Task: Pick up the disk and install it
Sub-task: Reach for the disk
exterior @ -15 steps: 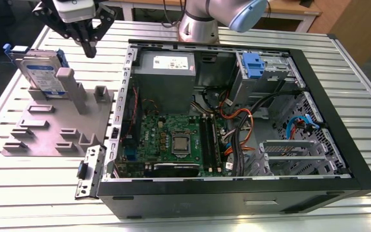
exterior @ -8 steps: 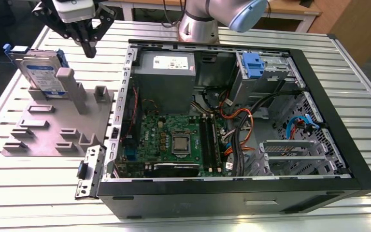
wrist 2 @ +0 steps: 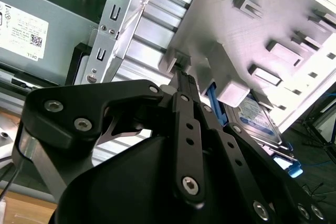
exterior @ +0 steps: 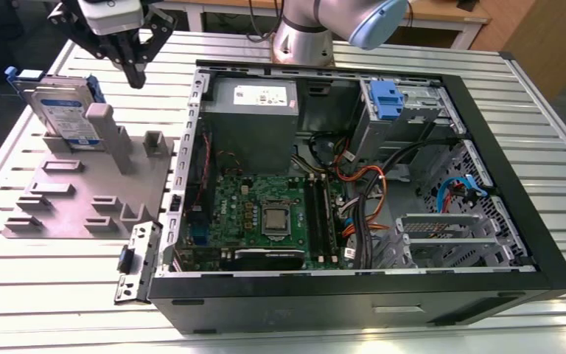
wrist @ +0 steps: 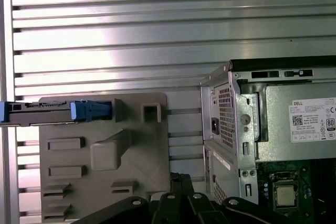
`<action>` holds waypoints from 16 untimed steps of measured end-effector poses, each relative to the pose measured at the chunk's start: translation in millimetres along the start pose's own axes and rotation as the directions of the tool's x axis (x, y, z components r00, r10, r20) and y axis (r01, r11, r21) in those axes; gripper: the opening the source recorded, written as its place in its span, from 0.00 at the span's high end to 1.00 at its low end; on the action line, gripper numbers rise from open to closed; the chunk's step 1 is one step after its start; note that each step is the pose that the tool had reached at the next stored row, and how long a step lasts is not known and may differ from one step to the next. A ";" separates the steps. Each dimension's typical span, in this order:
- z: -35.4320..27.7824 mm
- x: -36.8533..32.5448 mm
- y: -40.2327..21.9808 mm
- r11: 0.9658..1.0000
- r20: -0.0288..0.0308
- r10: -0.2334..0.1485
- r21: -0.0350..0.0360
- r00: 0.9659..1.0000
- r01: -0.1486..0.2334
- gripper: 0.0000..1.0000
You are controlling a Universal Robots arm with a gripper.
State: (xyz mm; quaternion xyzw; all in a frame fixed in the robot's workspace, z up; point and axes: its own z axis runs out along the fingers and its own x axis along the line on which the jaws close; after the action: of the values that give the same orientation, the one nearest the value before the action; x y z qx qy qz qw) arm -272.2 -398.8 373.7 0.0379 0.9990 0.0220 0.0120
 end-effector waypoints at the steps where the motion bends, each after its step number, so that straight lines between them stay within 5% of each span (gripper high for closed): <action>1: 0.0 0.3 0.0 1.000 0.000 0.000 0.000 1.000 0.000 0.89; 16: 0.4 4.1 -0.3 1.000 0.000 0.000 0.000 1.000 0.000 0.89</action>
State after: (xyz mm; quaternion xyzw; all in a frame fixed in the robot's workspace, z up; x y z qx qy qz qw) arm -276.2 -398.8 373.2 0.0379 0.9990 0.0220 0.0121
